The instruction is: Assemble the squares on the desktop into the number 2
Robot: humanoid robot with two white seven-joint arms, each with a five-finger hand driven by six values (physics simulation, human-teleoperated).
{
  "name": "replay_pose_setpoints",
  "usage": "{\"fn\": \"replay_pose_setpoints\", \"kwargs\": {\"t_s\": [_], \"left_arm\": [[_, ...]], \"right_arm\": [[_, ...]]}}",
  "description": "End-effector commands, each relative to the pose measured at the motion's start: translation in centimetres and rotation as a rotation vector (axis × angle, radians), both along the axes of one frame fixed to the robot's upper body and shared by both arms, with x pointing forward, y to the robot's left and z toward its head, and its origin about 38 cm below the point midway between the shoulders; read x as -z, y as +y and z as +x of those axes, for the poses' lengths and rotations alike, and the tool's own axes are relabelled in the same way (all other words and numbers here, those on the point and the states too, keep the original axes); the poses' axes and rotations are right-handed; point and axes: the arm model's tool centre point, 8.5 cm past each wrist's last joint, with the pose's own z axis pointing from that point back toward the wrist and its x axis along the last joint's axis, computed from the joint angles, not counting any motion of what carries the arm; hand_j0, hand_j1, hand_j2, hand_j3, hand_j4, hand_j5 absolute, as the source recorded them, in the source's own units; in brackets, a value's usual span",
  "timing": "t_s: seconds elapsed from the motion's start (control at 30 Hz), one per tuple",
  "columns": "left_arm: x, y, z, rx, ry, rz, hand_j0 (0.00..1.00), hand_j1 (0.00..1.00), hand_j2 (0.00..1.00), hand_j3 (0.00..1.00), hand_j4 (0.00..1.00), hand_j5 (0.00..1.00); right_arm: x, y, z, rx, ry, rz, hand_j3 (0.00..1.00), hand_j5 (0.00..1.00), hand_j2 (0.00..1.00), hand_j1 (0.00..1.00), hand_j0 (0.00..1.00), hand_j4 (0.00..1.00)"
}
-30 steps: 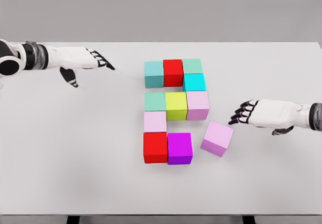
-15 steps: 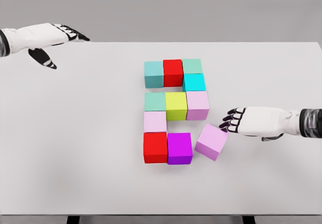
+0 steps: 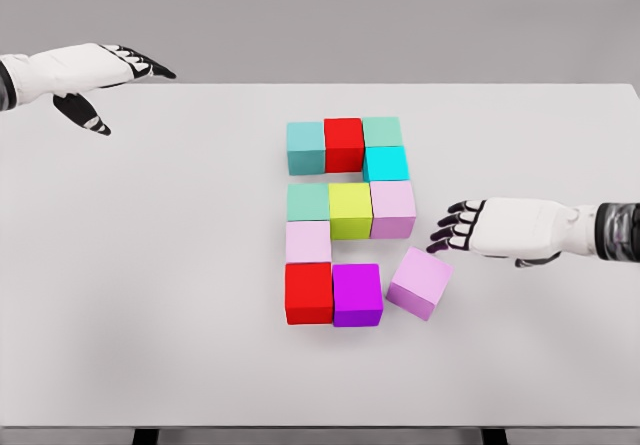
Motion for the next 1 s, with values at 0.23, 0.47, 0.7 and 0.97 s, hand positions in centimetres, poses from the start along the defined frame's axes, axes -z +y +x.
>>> {"fn": "replay_pose_setpoints", "kwargs": {"t_s": [0.23, 0.47, 0.7, 0.97], "left_arm": [[-0.1, 0.0, 0.0, -0.003, -0.001, -0.007, 1.0, 1.0, 1.0, 1.0, 1.0, 1.0], [-0.1, 0.0, 0.0, -0.003, -0.001, -0.007, 1.0, 1.0, 1.0, 1.0, 1.0, 1.0], [-0.1, 0.0, 0.0, -0.003, -0.001, -0.007, 1.0, 1.0, 1.0, 1.0, 1.0, 1.0], [-0.2, 0.2, 0.0, -0.006, -0.002, -0.006, 1.0, 1.0, 1.0, 1.0, 1.0, 1.0]], "right_arm": [[0.6, 0.7, -0.4, -0.017, 0.027, 0.011, 1.0, 1.0, 1.0, 1.0, 1.0, 1.0], [0.9, 1.1, -0.8, -0.026, 0.065, 0.044, 1.0, 1.0, 1.0, 1.0, 1.0, 1.0], [0.9, 1.1, -0.8, -0.027, 0.071, 0.054, 1.0, 1.0, 1.0, 1.0, 1.0, 1.0], [0.1, 1.2, -0.3, -0.024, 0.052, 0.064, 1.0, 1.0, 1.0, 1.0, 1.0, 1.0]]}}
